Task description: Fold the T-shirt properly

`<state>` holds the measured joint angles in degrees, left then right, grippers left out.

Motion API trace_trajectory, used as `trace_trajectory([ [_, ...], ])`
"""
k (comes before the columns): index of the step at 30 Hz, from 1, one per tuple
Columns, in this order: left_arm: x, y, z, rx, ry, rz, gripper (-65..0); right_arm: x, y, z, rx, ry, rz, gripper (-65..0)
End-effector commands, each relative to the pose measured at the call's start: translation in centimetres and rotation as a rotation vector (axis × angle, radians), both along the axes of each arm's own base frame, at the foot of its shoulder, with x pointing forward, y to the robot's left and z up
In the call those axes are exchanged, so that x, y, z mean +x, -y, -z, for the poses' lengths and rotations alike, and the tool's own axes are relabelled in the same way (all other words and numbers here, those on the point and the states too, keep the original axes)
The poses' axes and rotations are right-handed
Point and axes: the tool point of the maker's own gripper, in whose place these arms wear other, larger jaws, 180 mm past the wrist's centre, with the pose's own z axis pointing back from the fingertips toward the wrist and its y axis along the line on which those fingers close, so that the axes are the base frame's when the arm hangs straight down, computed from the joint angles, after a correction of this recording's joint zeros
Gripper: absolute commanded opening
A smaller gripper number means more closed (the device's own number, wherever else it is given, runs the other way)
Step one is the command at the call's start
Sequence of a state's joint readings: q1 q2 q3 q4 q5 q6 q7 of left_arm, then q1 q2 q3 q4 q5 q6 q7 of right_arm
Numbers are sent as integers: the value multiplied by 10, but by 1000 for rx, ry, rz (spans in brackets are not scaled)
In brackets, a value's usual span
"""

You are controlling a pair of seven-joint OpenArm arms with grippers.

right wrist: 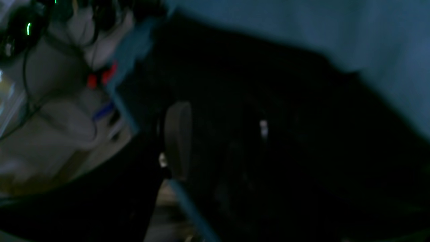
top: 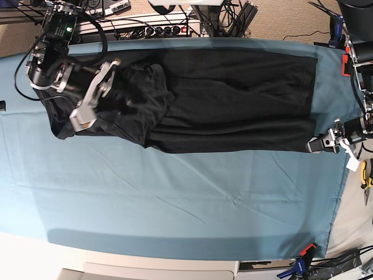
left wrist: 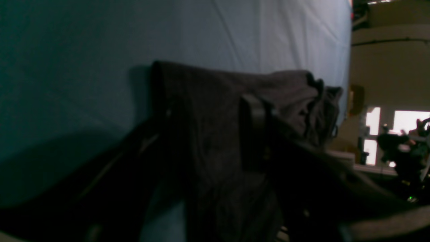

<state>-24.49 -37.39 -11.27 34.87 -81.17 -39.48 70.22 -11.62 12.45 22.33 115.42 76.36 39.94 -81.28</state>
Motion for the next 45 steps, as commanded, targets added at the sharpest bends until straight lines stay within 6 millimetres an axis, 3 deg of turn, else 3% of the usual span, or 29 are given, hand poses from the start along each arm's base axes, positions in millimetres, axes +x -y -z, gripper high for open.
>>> trace_trajectory([
  [1, 12, -17, -22, 19, 64, -22, -377, 9, 5, -16, 14, 64, 30, -392],
  [8, 1, -34, -22, 58, 36, -21, -377, 27, 40, -25, -17, 120, 201, -393],
  [23, -60, -33, 28, 27, -143, -27, -377, 29, 42, -27, -12, 132, 212, -393],
  [31, -84, -17, 45, 7, -210, 29, -377, 29, 41, -27, -11, 133, 211, -393],
  [45, -103, 26, 69, -22, -280, 147, -377, 30, 44, -24, -30, 125, 219, -393],
])
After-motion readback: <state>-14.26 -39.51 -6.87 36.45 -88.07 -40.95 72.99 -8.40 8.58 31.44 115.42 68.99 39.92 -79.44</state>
